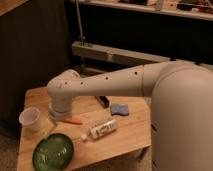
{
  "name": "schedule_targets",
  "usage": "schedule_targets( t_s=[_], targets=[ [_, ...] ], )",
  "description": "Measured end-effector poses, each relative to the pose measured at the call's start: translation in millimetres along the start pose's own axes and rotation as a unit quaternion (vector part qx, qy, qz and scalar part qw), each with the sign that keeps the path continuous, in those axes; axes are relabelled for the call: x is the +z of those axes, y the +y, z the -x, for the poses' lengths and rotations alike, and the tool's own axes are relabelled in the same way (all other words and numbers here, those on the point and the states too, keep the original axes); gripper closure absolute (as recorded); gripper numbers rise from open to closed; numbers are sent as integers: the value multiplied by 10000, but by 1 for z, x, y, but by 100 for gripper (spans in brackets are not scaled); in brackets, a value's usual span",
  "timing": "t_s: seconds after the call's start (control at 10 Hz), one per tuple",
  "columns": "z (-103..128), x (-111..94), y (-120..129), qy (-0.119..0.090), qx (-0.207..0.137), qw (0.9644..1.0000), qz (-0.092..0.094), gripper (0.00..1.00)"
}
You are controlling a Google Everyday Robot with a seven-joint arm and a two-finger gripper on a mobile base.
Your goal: Place the white sponge in the ceramic bowl
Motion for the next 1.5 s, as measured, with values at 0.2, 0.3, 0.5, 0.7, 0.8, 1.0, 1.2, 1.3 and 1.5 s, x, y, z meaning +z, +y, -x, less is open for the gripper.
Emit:
schedule_targets(
  t_s=[0.2,0.3,0.5,0.7,0.8,1.0,1.2,1.3,1.5],
  targets=[
    [0,0,0,0,0,10000,0,20],
    [0,0,0,0,0,10000,0,20],
    [0,0,0,0,0,10000,0,20],
    [0,0,0,0,0,10000,0,20],
    [0,0,0,0,-1,10000,0,20],
    [0,-1,0,5,0,10000,-18,20],
    [-5,-9,-8,-1,79,9995,-293,20],
    [-11,-17,-20,13,125,9984,-543,20],
    [-31,-42,-58,30,264,9939,-1073,20]
  ],
)
